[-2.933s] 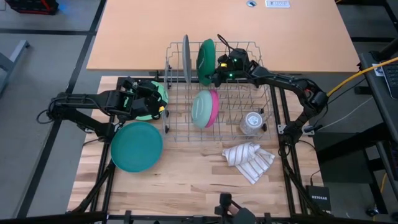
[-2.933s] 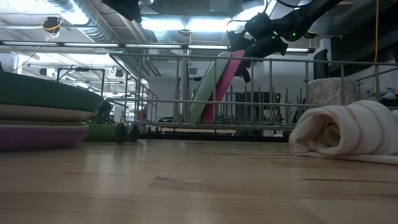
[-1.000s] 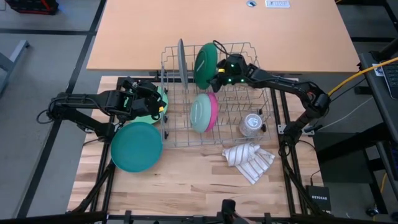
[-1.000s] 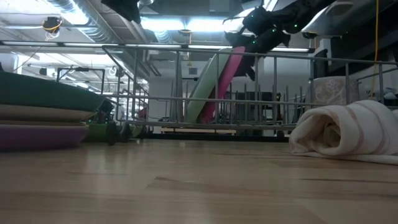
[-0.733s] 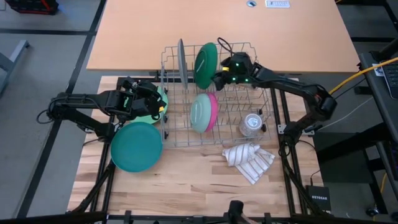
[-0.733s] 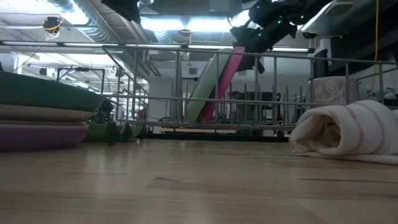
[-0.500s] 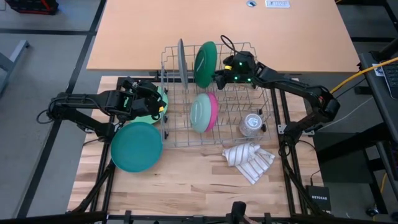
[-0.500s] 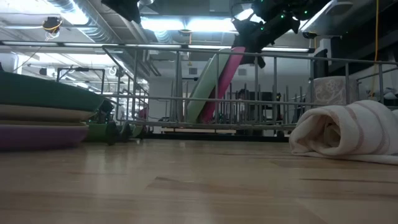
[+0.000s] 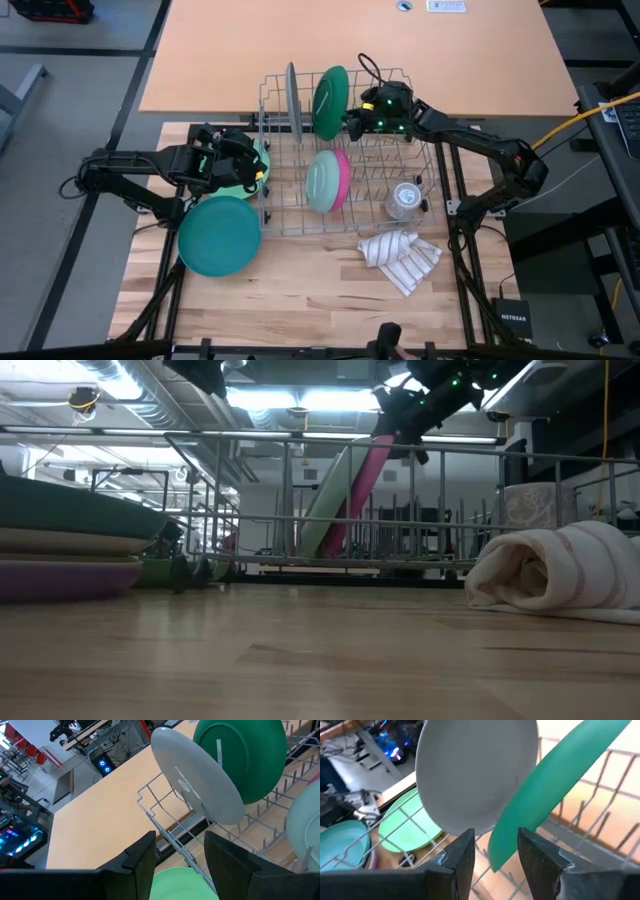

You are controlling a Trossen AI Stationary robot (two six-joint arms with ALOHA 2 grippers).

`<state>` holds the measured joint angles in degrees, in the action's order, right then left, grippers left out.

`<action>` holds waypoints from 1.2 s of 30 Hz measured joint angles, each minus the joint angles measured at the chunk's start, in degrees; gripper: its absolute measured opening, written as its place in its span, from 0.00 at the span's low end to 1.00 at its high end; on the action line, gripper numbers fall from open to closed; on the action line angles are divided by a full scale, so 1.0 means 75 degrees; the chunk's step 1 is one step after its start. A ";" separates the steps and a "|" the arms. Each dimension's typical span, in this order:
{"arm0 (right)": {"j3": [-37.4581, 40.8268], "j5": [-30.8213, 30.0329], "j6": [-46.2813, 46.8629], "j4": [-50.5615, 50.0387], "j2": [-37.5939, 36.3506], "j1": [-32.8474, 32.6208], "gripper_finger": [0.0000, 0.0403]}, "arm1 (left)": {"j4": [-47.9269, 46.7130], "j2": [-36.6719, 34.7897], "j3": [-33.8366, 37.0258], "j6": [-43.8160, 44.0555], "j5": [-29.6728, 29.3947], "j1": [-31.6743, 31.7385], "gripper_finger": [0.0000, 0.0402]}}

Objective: Sort dishes
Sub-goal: Put the dark green plate in the dish rack

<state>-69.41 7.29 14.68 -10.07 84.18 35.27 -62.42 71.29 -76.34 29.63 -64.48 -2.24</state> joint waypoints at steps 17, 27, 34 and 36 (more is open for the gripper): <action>-0.0003 -0.0417 0.0246 0.0268 0.0172 0.0055 0.38 | 0.0001 -0.0003 0.0000 0.0089 0.0166 -0.0003 0.39; -0.0003 0.0345 0.0368 0.1021 0.0318 0.0044 0.38 | -0.0005 -0.0003 0.0000 0.0101 0.0355 -0.0003 0.39; -0.0003 -0.0031 0.0658 0.1203 0.0312 0.0044 0.38 | -0.0014 -0.0003 0.0000 0.0078 0.0358 -0.0003 0.39; -0.0003 -0.0553 0.0662 0.1363 0.0304 0.0052 0.38 | -0.0035 -0.0003 0.0000 0.0080 0.0357 -0.0003 0.39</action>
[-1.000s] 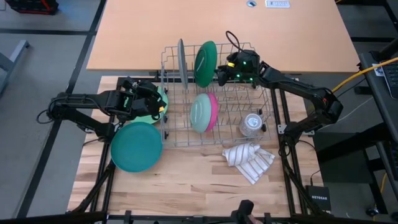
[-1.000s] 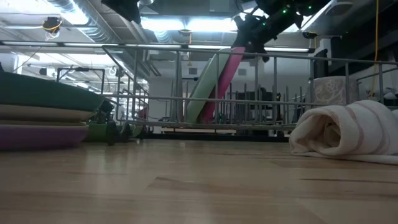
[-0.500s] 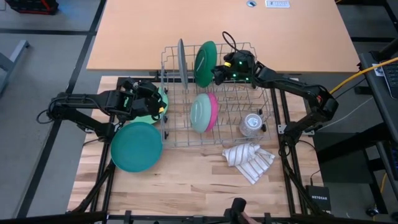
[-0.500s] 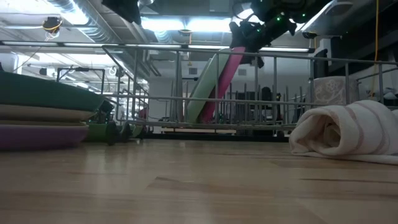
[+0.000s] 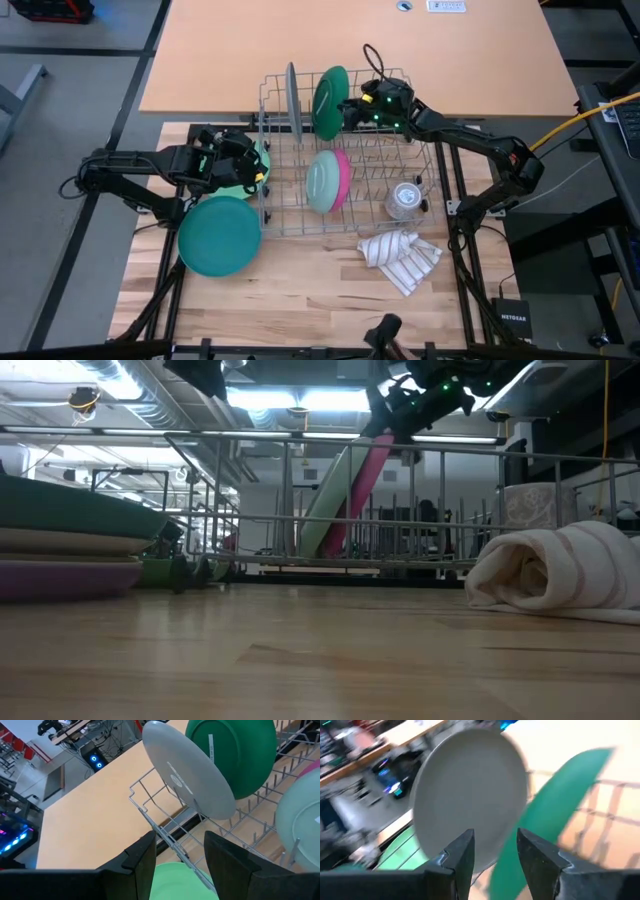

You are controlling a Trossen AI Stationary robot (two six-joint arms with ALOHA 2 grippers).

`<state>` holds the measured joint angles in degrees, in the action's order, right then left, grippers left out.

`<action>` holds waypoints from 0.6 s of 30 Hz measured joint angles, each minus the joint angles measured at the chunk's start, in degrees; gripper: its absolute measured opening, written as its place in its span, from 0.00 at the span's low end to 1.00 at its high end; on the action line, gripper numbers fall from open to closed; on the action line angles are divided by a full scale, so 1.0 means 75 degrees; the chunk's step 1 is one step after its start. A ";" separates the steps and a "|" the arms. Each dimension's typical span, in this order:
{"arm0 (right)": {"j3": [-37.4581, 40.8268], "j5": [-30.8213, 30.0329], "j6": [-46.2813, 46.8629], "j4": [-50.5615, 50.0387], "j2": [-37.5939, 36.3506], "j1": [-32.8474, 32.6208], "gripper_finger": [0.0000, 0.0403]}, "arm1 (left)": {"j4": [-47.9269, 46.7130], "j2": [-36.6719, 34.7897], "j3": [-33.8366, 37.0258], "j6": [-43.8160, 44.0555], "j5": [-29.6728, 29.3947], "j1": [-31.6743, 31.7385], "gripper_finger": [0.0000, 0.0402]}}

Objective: Sort dishes
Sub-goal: Put the dark green plate in the dish rack

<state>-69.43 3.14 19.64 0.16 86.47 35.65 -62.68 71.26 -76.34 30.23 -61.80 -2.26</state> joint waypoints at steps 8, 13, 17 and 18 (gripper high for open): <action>0.0003 -0.0949 0.0128 -0.0181 -0.0004 0.0001 0.38 | -0.0037 0.0000 0.0000 -0.0002 -0.0002 0.0000 0.39; 0.0003 -0.0942 0.0390 -0.0194 -0.0004 0.0001 0.38 | -0.0037 0.0000 0.0000 -0.0001 -0.0002 0.0001 0.39; 0.0003 -0.0940 0.0411 -0.0240 0.0068 0.0001 0.38 | -0.0034 0.0000 0.0000 0.0001 -0.0002 0.0002 0.39; 0.0003 -0.0939 0.0442 -0.0277 0.0097 0.0001 0.38 | -0.0035 0.0000 0.0000 0.0000 -0.0002 0.0000 0.39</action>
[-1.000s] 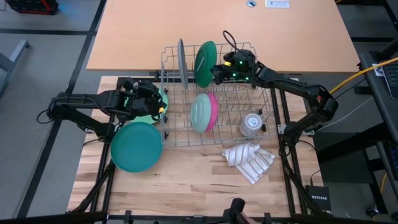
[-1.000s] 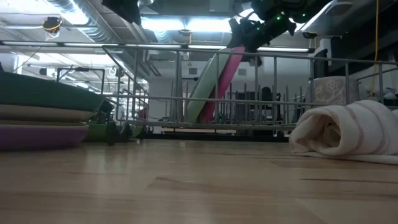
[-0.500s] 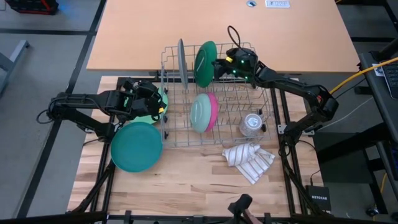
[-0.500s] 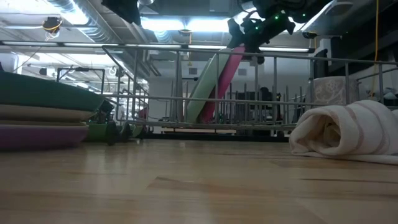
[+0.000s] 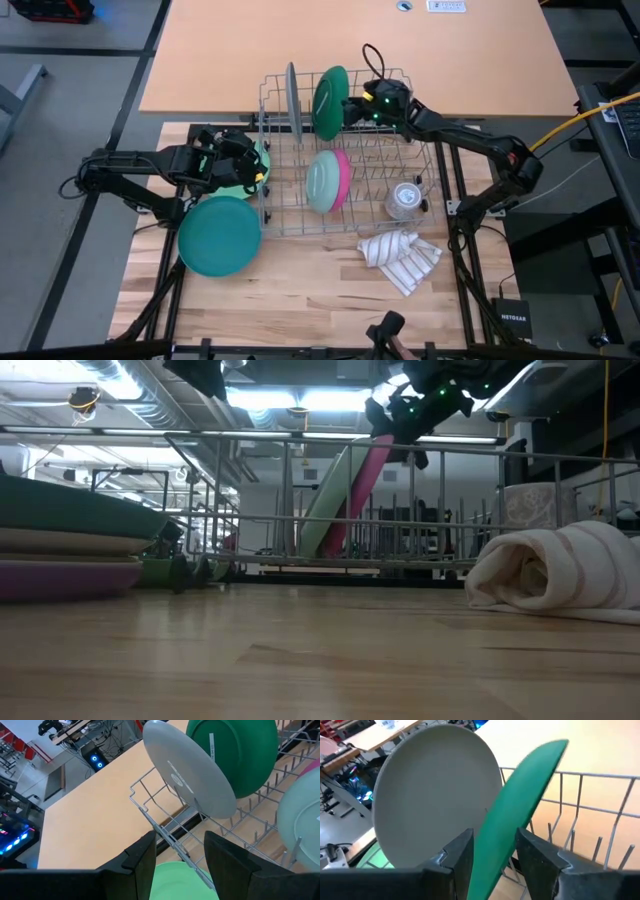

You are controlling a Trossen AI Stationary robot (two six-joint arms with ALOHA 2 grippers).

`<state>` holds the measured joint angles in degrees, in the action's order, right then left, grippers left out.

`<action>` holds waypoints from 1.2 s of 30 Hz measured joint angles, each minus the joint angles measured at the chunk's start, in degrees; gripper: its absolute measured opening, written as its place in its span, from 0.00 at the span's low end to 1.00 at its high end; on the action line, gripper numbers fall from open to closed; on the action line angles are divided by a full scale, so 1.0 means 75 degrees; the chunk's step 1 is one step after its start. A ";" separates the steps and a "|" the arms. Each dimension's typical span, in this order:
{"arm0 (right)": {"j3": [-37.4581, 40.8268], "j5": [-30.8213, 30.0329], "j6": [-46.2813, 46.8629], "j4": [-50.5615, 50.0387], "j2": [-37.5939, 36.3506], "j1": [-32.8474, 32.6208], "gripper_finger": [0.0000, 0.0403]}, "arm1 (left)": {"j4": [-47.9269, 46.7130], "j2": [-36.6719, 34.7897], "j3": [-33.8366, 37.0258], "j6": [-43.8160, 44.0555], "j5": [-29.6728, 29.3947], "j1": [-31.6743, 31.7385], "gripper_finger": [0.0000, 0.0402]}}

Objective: Sort dishes
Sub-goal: Put the dark green plate in the dish rack, then put the green plate in the dish rack

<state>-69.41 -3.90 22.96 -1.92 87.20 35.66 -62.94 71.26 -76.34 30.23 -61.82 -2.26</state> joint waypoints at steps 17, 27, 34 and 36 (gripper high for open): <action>0.0006 0.1907 0.0544 0.0238 0.0123 -0.0009 0.38 | -0.0160 0.0000 0.0000 0.0147 0.0169 0.0000 0.39; 0.0006 0.3060 0.0592 0.0271 0.0123 -0.0009 0.38 | -0.0162 0.0000 0.0000 0.0147 0.0169 0.0000 0.39; 0.0006 0.2557 0.0816 0.0318 0.0114 -0.0009 0.38 | -0.0162 0.0000 0.0000 0.0173 0.0169 0.0001 0.39; 0.0006 0.2778 0.0903 0.0482 0.0106 -0.0009 0.38 | -0.0162 0.0000 0.0000 0.0137 0.0169 0.0003 0.39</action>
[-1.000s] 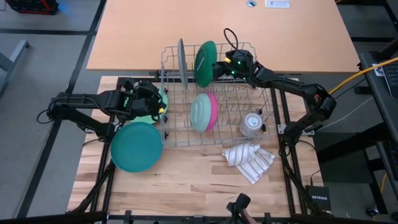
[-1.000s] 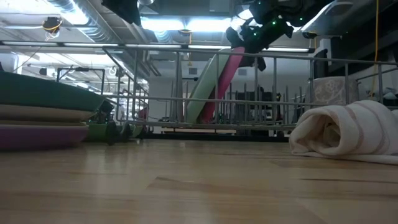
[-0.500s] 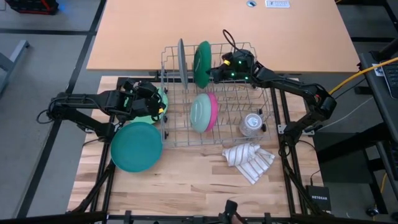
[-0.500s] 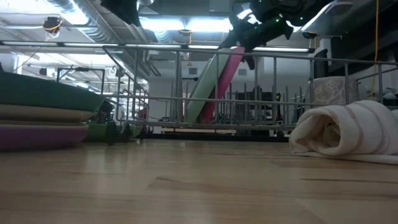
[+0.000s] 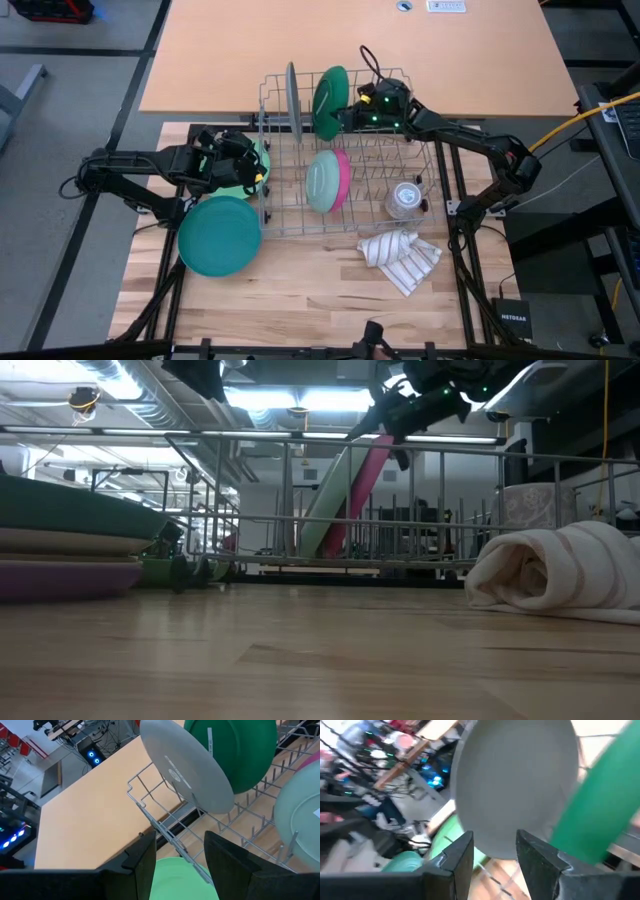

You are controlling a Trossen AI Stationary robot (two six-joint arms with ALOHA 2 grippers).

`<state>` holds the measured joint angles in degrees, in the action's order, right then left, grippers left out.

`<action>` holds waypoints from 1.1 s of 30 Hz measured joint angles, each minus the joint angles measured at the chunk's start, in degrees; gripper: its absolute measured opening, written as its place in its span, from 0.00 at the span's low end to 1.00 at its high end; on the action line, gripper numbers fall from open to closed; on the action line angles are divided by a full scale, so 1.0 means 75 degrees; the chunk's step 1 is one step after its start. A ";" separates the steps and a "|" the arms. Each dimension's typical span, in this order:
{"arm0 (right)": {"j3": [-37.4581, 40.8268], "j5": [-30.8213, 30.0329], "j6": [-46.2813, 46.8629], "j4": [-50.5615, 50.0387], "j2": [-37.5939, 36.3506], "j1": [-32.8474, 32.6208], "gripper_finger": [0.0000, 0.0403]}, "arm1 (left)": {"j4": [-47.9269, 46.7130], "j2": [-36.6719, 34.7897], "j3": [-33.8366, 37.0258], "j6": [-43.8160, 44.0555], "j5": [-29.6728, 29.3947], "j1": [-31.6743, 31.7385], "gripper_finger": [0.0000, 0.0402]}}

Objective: Sort dishes
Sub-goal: Put the green plate in the dish rack

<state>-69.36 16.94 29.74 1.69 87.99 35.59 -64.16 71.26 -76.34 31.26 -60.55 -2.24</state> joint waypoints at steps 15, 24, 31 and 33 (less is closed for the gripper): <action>-0.0009 0.2777 0.1843 0.1648 -0.0059 0.0000 0.38 | -0.1175 0.0000 0.0287 0.0308 0.1544 0.1773 0.39; -0.0009 0.2814 0.1853 0.1509 -0.0053 0.0000 0.38 | 0.0118 0.0003 0.1396 -0.1126 0.3543 0.4687 0.39; -0.0009 0.2816 0.1853 0.1360 -0.0053 0.0000 0.38 | 0.2360 0.0003 0.2209 -0.3079 0.6116 0.7192 0.39; -0.0009 0.2813 0.1853 0.1242 -0.0053 0.0000 0.38 | 0.2511 0.0003 0.2318 -0.3372 0.6481 0.7802 0.39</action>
<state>-69.43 38.04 43.64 11.01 87.59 35.59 -45.33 71.29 -58.95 5.97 -11.95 56.28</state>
